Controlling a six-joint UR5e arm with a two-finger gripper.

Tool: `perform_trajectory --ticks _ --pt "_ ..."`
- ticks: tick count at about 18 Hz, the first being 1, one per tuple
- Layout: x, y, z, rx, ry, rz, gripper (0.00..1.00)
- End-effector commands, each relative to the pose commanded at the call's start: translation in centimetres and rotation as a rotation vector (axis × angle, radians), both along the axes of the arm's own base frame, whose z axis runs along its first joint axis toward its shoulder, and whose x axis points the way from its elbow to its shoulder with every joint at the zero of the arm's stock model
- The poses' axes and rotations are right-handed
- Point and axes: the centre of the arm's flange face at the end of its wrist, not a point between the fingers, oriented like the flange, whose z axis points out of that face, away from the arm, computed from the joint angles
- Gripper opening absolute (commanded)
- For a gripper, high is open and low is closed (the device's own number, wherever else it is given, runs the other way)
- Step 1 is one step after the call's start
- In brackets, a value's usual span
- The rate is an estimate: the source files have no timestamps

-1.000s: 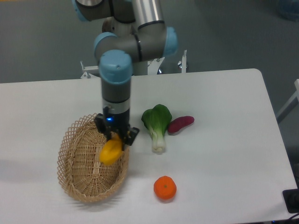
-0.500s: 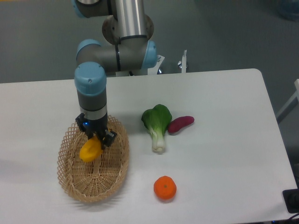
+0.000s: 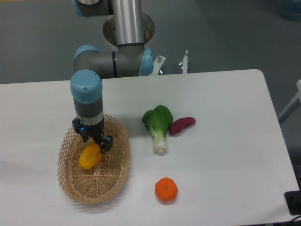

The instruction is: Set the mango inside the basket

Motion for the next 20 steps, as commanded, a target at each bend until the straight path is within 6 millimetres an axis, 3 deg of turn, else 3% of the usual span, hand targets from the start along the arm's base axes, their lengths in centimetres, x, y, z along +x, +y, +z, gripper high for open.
perform_trajectory --ticks 2,5,8,11,20 --pt "-3.4 -0.8 2.8 0.036 0.042 0.063 1.0" --pt "-7.7 -1.6 5.5 0.084 0.068 0.122 1.0" --pt "-12.2 -2.2 10.9 0.149 0.123 0.184 1.0" --pt "-17.8 -4.2 14.3 0.166 0.155 0.244 1.0" --pt "-28.4 -12.7 18.0 0.076 0.14 0.041 1.0"
